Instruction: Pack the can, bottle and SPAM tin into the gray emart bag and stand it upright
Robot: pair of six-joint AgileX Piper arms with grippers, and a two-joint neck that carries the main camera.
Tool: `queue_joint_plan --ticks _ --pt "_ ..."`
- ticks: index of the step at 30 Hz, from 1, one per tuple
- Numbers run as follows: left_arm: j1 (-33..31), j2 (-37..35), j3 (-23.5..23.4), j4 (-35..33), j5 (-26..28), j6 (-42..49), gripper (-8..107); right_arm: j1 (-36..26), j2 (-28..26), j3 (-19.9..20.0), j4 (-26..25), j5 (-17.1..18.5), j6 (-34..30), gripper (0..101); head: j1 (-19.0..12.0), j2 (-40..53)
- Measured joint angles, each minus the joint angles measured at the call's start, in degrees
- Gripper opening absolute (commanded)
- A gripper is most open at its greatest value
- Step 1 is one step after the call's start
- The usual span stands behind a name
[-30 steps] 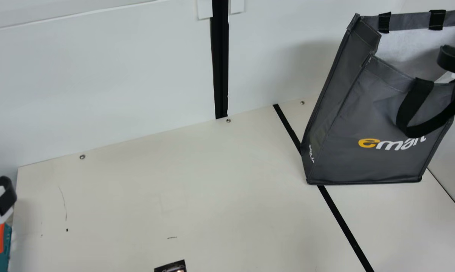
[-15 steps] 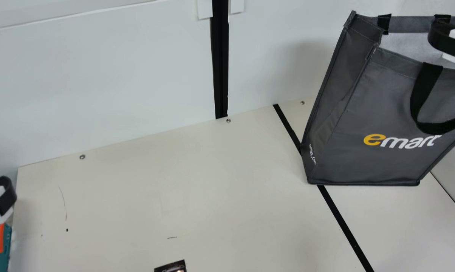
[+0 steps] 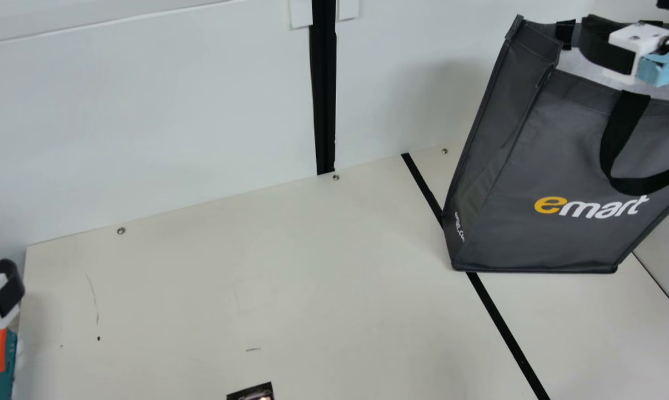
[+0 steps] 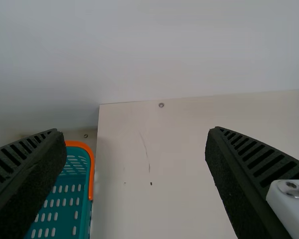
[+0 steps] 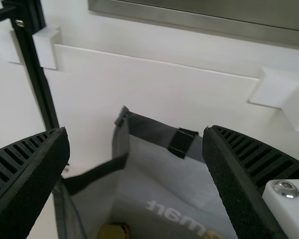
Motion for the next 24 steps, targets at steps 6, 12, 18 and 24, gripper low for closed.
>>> queue_joint_plan --ticks 6,12,18,24 --pt "0.0 0.0 0.0 0.0 0.0 0.0 90 5.0 -0.6 -0.5 -1.7 0.0 1.4 95 0.0 0.0" --pt "0.0 0.0 0.0 0.0 0.0 0.0 90 10.2 -0.8 -0.8 -4.1 0.0 3.3 95 0.1 0.1" --pt "0.0 0.0 0.0 0.0 0.0 0.0 90 16.0 -1.3 -0.9 -6.6 0.0 5.4 95 0.0 0.1" --pt "0.0 0.0 0.0 0.0 0.0 0.0 90 22.0 -1.7 -0.3 -9.4 -0.7 7.5 95 0.0 0.1"
